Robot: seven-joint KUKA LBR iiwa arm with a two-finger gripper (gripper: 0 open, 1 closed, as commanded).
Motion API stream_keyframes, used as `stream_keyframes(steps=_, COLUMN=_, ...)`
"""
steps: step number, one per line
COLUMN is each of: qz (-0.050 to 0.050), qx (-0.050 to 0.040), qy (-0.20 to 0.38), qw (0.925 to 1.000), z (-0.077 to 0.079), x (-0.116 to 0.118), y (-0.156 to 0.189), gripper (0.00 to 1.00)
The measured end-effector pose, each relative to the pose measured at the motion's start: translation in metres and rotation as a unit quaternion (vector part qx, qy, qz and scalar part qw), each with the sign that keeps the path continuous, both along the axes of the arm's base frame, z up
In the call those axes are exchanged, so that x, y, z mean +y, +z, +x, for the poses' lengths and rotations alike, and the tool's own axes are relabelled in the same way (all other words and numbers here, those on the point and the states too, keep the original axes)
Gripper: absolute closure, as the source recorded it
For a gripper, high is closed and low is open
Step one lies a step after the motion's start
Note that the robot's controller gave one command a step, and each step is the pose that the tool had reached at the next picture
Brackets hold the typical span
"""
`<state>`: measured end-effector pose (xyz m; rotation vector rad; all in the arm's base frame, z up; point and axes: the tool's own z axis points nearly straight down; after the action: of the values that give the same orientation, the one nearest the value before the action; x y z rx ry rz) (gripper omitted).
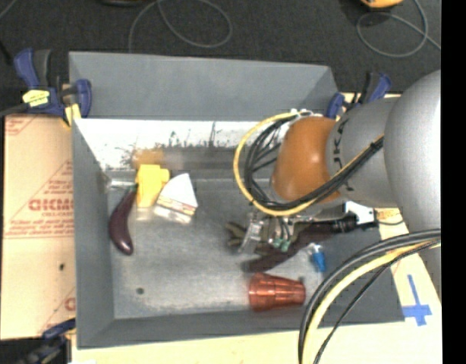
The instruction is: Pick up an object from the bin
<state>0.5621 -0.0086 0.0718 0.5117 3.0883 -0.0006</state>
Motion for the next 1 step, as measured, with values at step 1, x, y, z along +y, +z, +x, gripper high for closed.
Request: stream_keyframes(steps=1, qz=0.0, qx=-0.0007, qy=0.0, qw=1.0, z=0.0, x=-0.0002, y=0.002, gripper=1.0)
